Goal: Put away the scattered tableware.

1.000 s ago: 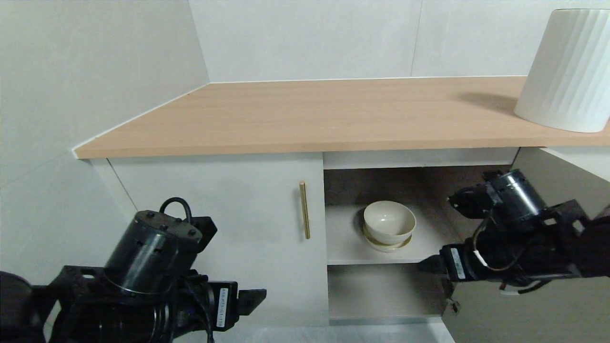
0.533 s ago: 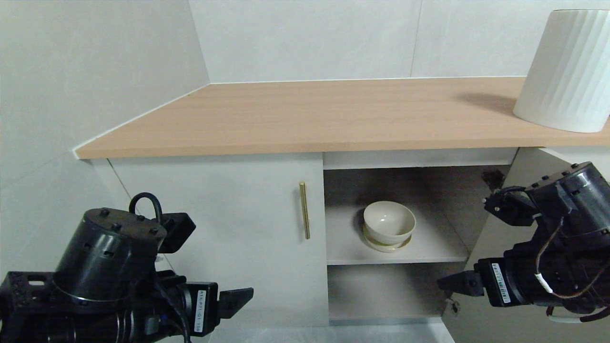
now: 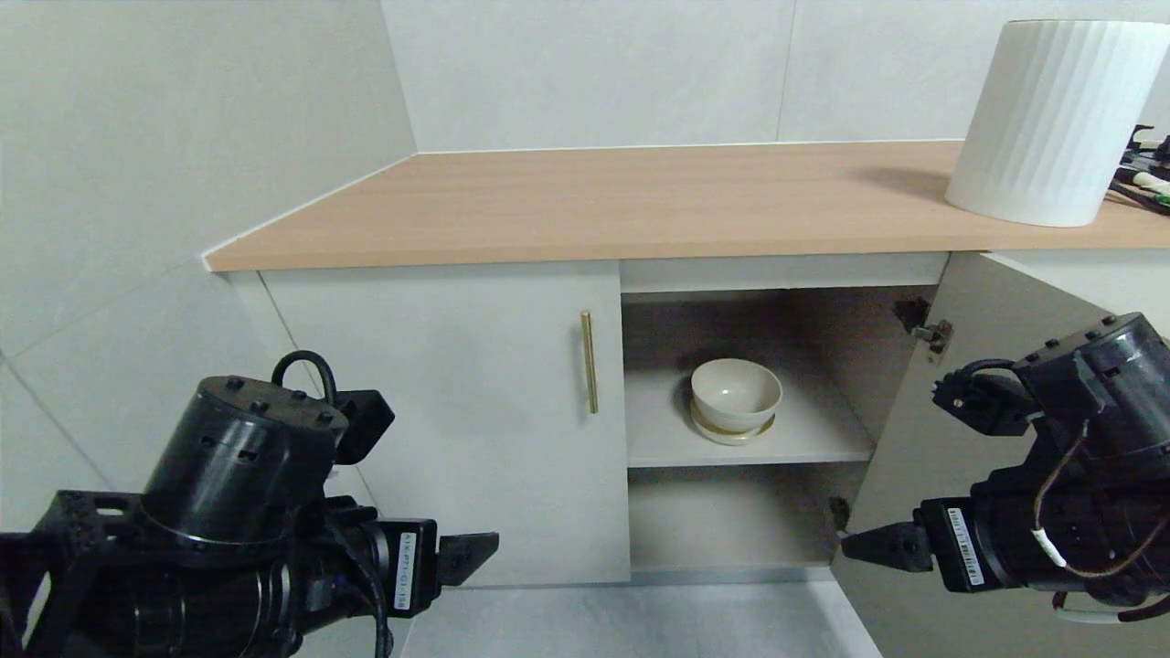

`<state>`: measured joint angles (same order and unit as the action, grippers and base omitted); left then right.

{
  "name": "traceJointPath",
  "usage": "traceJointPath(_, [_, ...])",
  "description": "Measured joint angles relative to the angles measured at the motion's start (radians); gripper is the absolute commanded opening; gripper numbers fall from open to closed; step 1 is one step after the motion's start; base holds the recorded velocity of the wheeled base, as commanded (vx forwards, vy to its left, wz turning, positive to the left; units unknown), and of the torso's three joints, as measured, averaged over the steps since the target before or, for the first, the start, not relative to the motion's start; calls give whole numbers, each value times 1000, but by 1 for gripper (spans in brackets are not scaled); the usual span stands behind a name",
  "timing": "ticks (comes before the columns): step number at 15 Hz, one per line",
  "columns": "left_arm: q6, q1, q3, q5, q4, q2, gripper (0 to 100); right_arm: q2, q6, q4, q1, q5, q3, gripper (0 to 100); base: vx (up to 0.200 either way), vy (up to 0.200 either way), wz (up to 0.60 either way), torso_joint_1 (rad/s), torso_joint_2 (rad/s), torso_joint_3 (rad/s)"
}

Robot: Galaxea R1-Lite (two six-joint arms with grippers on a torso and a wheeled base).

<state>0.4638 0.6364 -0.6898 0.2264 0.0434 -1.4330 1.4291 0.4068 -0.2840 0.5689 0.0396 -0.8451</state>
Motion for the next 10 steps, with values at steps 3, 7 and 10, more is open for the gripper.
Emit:
traceJointPath(3, [0,0,-1,0,-1,-8,100,4,0,0,-1,0,3,100,-200,0,0,1,2,2])
traceJointPath(7, [0,3,2,3,0,-16,100,10,0,5,-2,0,7,100,-100,0,0,2,1,0])
traceJointPath(10, [0,2,1,3,-1,-18,100,17,0,7,-2,1,9,100,0,0,0,0,0,0])
